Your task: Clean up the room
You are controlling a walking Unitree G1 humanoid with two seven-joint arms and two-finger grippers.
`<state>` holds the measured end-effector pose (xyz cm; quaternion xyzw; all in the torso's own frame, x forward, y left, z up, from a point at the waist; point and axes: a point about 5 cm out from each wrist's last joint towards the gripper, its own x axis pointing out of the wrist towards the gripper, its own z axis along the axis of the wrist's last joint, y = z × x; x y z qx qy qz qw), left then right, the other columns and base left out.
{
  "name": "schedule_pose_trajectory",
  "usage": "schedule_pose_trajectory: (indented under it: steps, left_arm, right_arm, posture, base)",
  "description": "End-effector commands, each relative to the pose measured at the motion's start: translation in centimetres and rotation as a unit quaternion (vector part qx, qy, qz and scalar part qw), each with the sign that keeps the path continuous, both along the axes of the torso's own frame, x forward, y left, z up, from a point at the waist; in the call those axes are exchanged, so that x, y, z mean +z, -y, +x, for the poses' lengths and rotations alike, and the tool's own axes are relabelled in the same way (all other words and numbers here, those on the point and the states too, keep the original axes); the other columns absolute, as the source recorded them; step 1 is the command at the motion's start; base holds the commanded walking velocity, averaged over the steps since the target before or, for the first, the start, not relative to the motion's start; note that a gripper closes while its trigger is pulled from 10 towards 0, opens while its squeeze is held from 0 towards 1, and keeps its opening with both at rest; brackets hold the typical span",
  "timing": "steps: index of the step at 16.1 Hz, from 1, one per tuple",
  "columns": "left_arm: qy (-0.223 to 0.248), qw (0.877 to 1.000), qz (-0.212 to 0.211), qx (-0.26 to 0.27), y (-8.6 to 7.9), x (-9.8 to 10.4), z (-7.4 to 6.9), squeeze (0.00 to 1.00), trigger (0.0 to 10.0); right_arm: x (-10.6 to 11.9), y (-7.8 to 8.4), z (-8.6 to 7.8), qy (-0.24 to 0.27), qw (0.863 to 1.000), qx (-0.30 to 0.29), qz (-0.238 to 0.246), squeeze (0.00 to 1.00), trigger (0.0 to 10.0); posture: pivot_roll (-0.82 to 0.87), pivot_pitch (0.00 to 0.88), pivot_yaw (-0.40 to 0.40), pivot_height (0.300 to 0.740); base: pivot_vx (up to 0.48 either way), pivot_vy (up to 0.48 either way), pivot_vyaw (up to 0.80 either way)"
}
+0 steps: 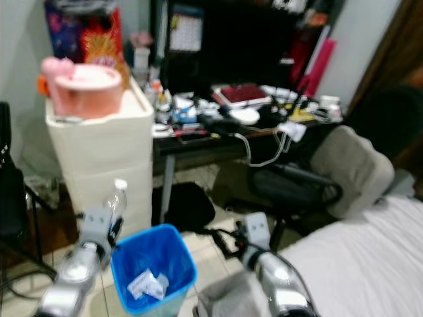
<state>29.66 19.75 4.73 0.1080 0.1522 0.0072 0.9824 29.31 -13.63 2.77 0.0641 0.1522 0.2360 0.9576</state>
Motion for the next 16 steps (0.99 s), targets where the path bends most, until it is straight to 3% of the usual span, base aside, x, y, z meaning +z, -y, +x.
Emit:
schedule_pose_trajectory:
  steps: [1,3,6,7,8,10,11,12,13,14,16]
  left_arm:
    - [-0.011,0.999,-0.026,-0.033,0.7,-0.2,0.8,0.00,10.0]
    - [-0.027,0.995,-0.059,-0.074,1.6,-0.5,1.7,0.00,10.0]
    - [-0.028,0.994,-0.039,-0.099,1.8,-0.3,2.7,0.00,10.0]
    - [-0.020,0.994,-0.016,-0.108,1.6,0.2,3.3,0.00,10.0]
    - [-0.021,0.994,-0.006,-0.109,1.6,0.2,3.6,0.00,10.0]
    - [-0.026,0.993,0.016,-0.114,1.6,0.1,3.7,0.00,10.0]
    - [-0.027,0.992,0.037,-0.116,1.6,0.2,3.9,0.15,10.0]
    - [-0.028,0.992,0.045,-0.117,1.5,0.2,4.0,0.44,10.0]
    - [-0.028,0.991,0.047,-0.119,1.5,0.3,4.1,0.97,10.0]
    - [-0.025,0.991,0.057,-0.116,1.1,0.9,4.6,1.00,10.0]
    - [-0.028,0.991,0.089,-0.095,-0.1,1.4,4.9,1.00,10.0]
  right_arm:
    - [0.1,0.9,0.2,0.001,1.000,-0.009,-0.012,0.00,10.0]
    - [0.1,0.9,0.3,0.003,1.000,-0.009,-0.013,0.00,10.0]
    - [0.0,1.1,0.0,0.004,1.000,-0.009,-0.015,0.00,10.0]
    - [-0.1,1.8,-0.7,0.004,1.000,-0.012,-0.020,0.00,10.0]
    - [-0.3,3.5,-2.4,0.000,0.999,-0.015,-0.033,0.00,10.0]
    - [-0.4,5.0,-4.2,-0.006,0.999,-0.018,-0.051,0.00,10.0]
    - [-0.1,6.5,-5.9,-0.011,0.997,-0.025,-0.066,0.00,10.0]
    - [0.1,7.1,-6.6,-0.012,0.997,-0.030,-0.071,0.00,10.0]
    - [0.2,7.7,-7.3,-0.016,0.996,-0.039,-0.076,0.00,10.0]
    - [0.6,8.7,-8.8,-0.025,0.995,-0.056,-0.083,0.00,10.0]
    - [1.1,9.2,-11.1,-0.045,0.992,-0.067,-0.092,0.00,10.0]
  posture:
    - [0.19,0.000,-0.156,0.740]
    - [0.18,0.000,-0.156,0.740]
    - [0.15,0.002,-0.156,0.740]
    - [0.11,0.035,-0.159,0.740]
    - [0.03,0.104,-0.172,0.740]
    - [-0.02,0.126,-0.181,0.740]
    - [-0.11,0.152,-0.183,0.740]
    - [-0.12,0.156,-0.184,0.740]
    - [-0.15,0.165,-0.186,0.740]
    - [-0.19,0.184,-0.188,0.740]
    - [-0.24,0.204,-0.188,0.740]
  base:
    - [0.000,0.000,0.00]
    - [0.000,0.000,0.00]
    - [0.000,0.000,0.00]
    - [0.000,0.000,0.00]
    - [0.000,0.000,0.00]
    - [0.000,0.000,0.00]
    - [0.000,0.000,0.00]
    - [0.000,0.000,0.00]
    - [0.000,0.000,0.00]
    - [0.000,0.000,0.00]
    - [0.000,0.000,0.00]
